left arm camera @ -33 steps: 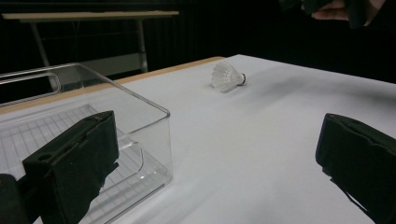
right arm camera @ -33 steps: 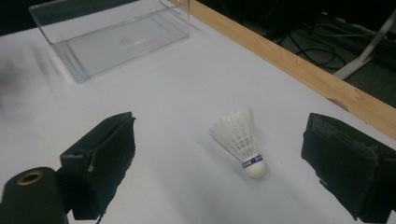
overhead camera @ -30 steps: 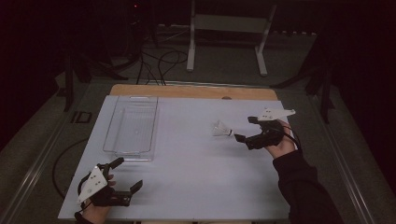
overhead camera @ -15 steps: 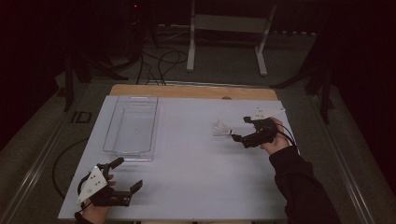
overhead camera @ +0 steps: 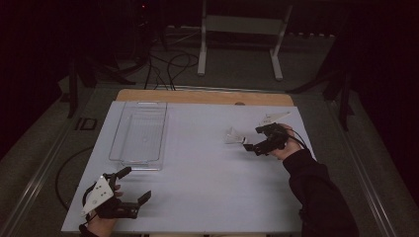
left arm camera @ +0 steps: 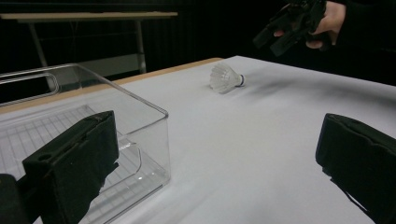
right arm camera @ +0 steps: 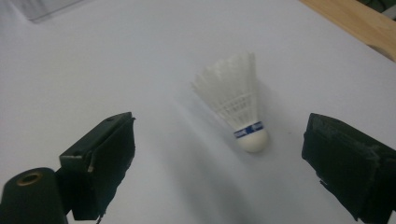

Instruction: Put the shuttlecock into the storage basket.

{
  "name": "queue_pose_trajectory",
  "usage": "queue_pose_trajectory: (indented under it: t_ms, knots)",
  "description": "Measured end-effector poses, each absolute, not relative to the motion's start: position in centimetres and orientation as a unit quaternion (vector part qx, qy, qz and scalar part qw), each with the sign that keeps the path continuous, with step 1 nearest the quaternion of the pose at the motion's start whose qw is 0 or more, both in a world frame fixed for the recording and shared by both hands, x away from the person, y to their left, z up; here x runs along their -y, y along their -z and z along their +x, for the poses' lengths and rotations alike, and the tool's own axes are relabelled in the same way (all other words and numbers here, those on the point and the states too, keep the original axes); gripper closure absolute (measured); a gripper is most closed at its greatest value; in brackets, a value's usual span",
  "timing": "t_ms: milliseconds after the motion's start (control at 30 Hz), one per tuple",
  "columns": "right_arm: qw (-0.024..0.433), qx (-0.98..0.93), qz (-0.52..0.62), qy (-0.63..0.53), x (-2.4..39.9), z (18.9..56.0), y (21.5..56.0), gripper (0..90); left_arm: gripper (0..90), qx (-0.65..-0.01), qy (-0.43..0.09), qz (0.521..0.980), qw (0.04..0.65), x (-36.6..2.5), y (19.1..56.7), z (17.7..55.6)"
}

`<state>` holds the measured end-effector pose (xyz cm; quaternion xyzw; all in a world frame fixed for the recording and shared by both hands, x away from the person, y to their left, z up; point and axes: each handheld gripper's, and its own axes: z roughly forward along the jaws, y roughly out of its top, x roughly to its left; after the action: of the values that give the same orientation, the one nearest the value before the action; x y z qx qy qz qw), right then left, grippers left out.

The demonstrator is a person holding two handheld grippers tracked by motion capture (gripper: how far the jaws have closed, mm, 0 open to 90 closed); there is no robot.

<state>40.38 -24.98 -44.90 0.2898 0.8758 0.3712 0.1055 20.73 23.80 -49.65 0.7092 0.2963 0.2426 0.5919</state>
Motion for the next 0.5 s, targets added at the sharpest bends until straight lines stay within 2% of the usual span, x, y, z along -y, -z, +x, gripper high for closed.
queue_pose_trajectory:
  t_ms: [200, 267, 500]
  knots:
    - [0.096, -0.881, 0.289, -0.363, 25.2, 41.3, 45.9, 9.7, 0.0, -0.296, -0.243, 0.709, 0.592, -23.8, 49.7, 20.7]
    - [0.095, -0.887, 0.281, -0.354, 25.1, 41.6, 46.3, 14.2, 0.0, -0.296, -0.243, 0.710, 0.591, -23.8, 49.7, 20.7]
    - [0.091, -0.898, 0.269, -0.336, 24.5, 42.3, 47.4, 17.0, 0.0, -0.295, -0.244, 0.710, 0.591, -23.8, 49.7, 20.7]
